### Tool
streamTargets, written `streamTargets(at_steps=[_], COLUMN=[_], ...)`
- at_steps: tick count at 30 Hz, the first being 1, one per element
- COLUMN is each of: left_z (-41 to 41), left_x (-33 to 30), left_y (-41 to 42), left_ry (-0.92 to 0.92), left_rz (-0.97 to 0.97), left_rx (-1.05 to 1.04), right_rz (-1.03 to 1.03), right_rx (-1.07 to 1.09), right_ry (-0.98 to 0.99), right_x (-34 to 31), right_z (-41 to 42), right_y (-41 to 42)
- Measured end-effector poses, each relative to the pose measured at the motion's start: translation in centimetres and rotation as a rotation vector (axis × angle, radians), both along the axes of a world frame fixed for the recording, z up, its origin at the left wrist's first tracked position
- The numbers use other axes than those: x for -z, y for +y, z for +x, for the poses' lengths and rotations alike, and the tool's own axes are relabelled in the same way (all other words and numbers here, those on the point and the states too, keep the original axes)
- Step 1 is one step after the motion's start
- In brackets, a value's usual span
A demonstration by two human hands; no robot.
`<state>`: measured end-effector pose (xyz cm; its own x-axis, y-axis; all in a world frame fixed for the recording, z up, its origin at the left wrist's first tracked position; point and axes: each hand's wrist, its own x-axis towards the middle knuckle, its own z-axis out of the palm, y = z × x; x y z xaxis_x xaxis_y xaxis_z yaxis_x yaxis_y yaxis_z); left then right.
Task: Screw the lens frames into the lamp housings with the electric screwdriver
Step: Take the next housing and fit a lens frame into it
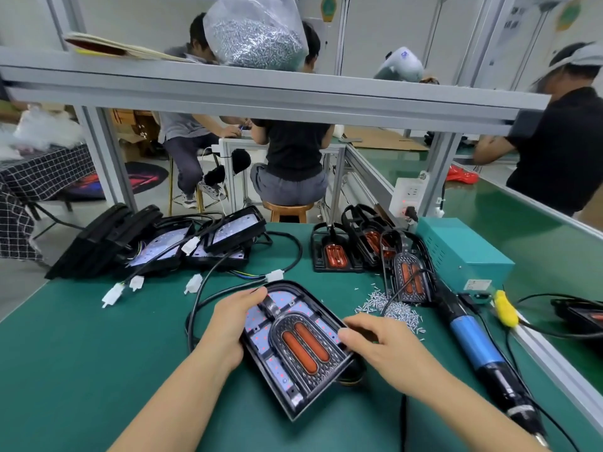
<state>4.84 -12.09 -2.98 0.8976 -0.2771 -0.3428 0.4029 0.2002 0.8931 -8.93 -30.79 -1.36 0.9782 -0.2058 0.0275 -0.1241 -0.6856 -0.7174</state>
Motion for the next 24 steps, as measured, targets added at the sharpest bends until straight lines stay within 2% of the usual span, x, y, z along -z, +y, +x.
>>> streamTargets(at_steps=[2, 3, 6, 10, 13, 15, 18, 20, 24], left_z=[-0.1, -0.2, -0.3, -0.5, -0.5, -0.3, 0.1, 0.3, 1.9], left_x=[0.2, 0.5, 1.1, 0.6, -0.3, -1.3, -3.4, -4.5, -3.9], left_y=[-0.3, -0.4, 0.0, 0.8, 0.9, 0.4, -2.1, -4.9, -9.8], left_ry=[-0.058, -0.116, -0.402, -0.613, -0.718, -0.822, -0.919, -0.904, -0.763], left_rz=[0.034, 0.113, 0.569, 1.039, 1.307, 1.298, 1.140, 1.126, 1.232], left_rx=[-0.024, -0.037, -0.063, 0.034, 0.061, 0.039, 0.109, 0.213, 0.402], right_rz=[0.042, 0.051, 0.042, -0.198, -0.382, -0.460, -0.531, -0.545, -0.519], right_rx=[-0.021, -0.017, 0.079, 0.241, 0.386, 0.442, 0.479, 0.482, 0.524], right_ry=[0.025, 0.020, -0.038, -0.068, 0.057, 0.175, 0.332, 0.370, 0.379], right_x=[-0.2, -0.2, -0.7, -1.5, -1.8, -1.9, -1.6, -1.1, -0.3], right_z=[-0.7, -1.0, -2.4, -4.8, -6.3, -7.1, -7.2, -6.7, -5.2], right_y=[-0.5, -0.7, -2.3, -5.9, -8.9, -10.1, -11.1, -11.5, -12.0])
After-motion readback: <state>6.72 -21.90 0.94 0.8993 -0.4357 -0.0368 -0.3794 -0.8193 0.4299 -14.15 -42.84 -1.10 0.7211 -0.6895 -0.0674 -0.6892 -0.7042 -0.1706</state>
